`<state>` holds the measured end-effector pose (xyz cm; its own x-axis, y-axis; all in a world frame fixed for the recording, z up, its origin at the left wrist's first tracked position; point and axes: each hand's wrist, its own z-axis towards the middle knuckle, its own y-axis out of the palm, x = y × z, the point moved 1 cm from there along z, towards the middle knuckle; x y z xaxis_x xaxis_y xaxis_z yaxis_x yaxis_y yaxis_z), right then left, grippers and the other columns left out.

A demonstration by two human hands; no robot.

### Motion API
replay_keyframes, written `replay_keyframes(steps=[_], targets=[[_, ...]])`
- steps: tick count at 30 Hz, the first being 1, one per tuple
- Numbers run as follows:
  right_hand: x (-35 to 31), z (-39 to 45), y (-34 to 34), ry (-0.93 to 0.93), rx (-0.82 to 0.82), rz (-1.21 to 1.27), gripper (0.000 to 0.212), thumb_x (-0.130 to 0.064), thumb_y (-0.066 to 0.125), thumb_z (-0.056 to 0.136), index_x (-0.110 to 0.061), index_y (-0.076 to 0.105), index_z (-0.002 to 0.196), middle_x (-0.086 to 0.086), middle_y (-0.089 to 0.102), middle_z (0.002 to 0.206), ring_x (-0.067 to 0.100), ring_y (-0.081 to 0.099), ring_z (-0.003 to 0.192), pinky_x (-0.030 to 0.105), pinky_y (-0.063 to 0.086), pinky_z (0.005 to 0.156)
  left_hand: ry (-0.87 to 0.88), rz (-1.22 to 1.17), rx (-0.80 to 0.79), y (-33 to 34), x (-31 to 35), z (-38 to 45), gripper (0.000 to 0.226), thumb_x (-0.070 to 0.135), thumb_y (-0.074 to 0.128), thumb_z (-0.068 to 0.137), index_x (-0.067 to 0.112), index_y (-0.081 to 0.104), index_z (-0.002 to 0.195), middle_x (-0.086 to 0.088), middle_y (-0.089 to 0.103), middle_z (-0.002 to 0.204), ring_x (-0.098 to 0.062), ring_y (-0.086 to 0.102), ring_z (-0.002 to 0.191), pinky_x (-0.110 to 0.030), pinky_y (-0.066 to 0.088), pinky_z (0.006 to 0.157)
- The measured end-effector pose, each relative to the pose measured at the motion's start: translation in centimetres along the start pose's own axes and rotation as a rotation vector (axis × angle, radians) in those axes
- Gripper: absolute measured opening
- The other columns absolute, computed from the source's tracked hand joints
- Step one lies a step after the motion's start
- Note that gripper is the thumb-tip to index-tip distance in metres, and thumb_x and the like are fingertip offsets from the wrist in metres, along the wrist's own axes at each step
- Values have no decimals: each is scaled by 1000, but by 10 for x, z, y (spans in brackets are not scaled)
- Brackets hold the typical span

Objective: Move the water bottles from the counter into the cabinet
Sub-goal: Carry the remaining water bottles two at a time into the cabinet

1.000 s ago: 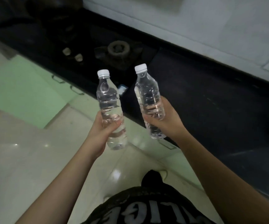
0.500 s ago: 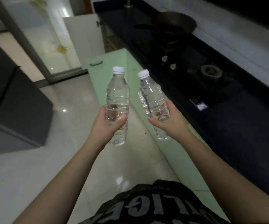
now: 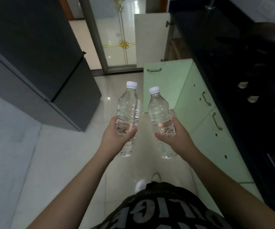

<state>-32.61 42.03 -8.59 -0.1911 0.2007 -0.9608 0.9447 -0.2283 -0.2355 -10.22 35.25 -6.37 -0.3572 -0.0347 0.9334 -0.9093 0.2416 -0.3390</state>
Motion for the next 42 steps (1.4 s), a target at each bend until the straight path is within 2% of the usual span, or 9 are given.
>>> replay_keyframes(steps=[5, 9, 11, 15, 22, 26, 31, 36, 42], targets=[[0, 71, 0, 40, -76, 38, 47, -38, 82, 68, -34, 59, 109, -16, 72, 98, 2, 69, 85, 12, 50, 66, -69, 91, 71, 0, 4, 46, 48, 53, 76, 65, 41, 59, 108, 23, 70, 93, 5, 67, 81, -22, 49, 70], [-3, 119, 10, 46, -145, 41, 54, -31, 83, 72, -24, 57, 119, -5, 71, 104, 11, 69, 91, 29, 55, 76, -139, 122, 139, -7, -1, 72, 46, 50, 77, 67, 35, 60, 107, 15, 72, 93, 4, 67, 80, -27, 52, 74], [-9, 138, 20, 36, -169, 30, 58, -39, 81, 68, -24, 56, 119, -5, 71, 104, 9, 69, 91, 30, 56, 78, -175, 138, 177, -13, -4, 85, 43, 45, 79, 70, 35, 60, 107, 16, 72, 91, 6, 66, 78, -24, 49, 70], [-23, 179, 51, 1, -211, -31, 62, -47, 79, 64, -27, 55, 118, -10, 70, 103, -3, 67, 87, 13, 49, 72, -215, 166, 222, -33, -14, 120, 49, 42, 80, 73, 32, 60, 117, 13, 73, 90, 7, 66, 77, -22, 47, 69], [-50, 268, 117, -12, -273, -47, 54, -39, 84, 69, -28, 56, 114, -9, 71, 100, 0, 68, 83, 23, 50, 73, -206, 148, 293, -90, -30, 211, 56, 48, 80, 69, 31, 57, 116, 23, 67, 85, 18, 61, 72, -4, 42, 56], [-77, 324, 146, -13, -268, -40, 54, -32, 84, 70, -20, 58, 115, -5, 72, 98, 1, 69, 80, 10, 49, 63, -154, 111, 257, -130, -28, 268, 50, 46, 79, 73, 31, 55, 114, 22, 68, 82, 15, 62, 74, -4, 43, 55], [-107, 379, 170, -41, -158, -66, 47, -33, 82, 70, -20, 61, 109, -5, 73, 92, -2, 68, 77, 6, 46, 60, -8, 93, 129, -171, -8, 345, 45, 50, 77, 69, 42, 52, 105, 40, 63, 93, 14, 63, 79, 0, 42, 61], [-114, 424, 170, 57, -39, -107, 47, -36, 82, 73, -29, 59, 114, -13, 71, 95, -8, 65, 79, 17, 46, 65, 49, 79, 9, -173, -1, 418, 56, 45, 81, 70, 35, 51, 116, 43, 61, 95, 14, 62, 83, 0, 44, 62], [-108, 501, 147, 106, 74, -43, 45, -38, 83, 72, -33, 60, 110, -13, 72, 97, -1, 68, 83, 28, 52, 74, -11, 77, -71, -151, -2, 519, 57, 58, 75, 63, 39, 54, 112, 36, 65, 96, 12, 65, 82, -22, 53, 72]])
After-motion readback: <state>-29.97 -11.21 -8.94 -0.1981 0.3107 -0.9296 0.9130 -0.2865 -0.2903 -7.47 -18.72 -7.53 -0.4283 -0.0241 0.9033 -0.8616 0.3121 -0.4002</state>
